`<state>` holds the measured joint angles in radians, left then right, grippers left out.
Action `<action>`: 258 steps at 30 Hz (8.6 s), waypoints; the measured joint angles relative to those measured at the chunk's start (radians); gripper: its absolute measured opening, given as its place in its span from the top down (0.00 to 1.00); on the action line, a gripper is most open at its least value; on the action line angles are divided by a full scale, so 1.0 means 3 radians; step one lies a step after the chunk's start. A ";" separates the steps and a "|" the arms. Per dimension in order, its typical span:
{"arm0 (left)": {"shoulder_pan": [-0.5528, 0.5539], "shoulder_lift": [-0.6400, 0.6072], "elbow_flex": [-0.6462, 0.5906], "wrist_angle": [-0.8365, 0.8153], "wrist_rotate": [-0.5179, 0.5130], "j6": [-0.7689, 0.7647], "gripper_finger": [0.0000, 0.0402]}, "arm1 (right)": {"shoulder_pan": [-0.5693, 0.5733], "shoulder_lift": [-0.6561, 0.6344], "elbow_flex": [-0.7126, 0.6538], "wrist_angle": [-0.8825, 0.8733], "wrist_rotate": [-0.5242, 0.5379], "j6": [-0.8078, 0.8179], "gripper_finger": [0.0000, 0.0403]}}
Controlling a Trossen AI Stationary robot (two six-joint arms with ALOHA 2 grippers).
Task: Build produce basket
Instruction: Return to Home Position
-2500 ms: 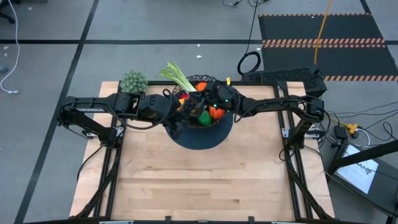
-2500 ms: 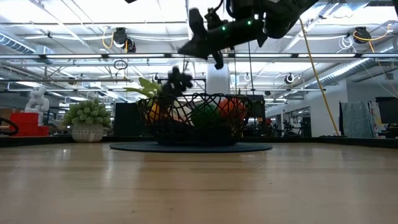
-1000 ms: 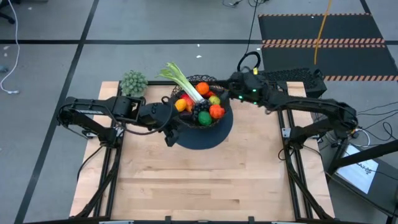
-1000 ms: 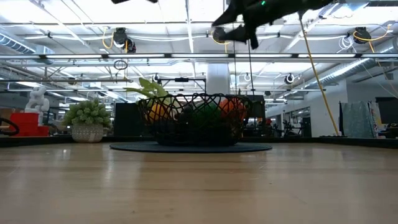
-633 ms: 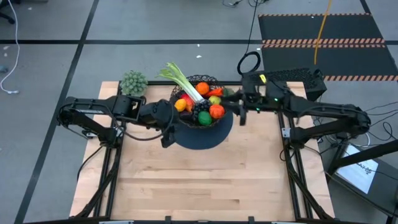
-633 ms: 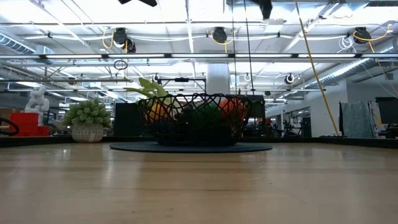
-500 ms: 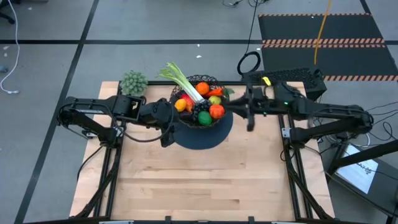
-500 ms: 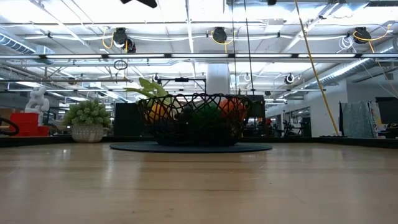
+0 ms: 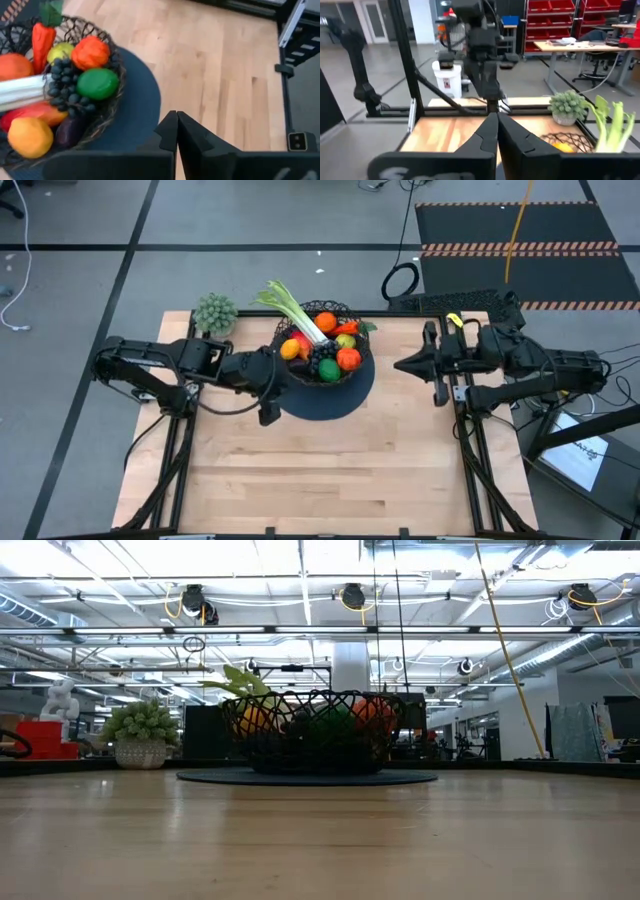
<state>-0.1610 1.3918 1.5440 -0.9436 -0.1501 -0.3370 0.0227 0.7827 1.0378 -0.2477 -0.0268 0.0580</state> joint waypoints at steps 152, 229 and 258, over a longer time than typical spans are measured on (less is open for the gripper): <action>0.0782 -0.4264 -0.5110 0.3197 0.0525 0.0971 1.00 | -0.0121 -0.2580 -0.3357 0.1035 0.0259 -0.0295 1.00; 0.0778 -0.4285 -0.5111 0.3185 0.0557 0.1365 0.92 | -0.0121 -0.2580 -0.3357 0.1036 0.0257 -0.0293 1.00; 0.0778 -0.4285 -0.5111 0.3184 0.0557 0.1369 0.92 | -0.0120 -0.2580 -0.3357 0.1035 0.0257 -0.0294 1.00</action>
<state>0.0723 0.1063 0.0109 0.0116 0.0170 0.0738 -0.0132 0.0088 0.0307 0.0628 0.0504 -0.0301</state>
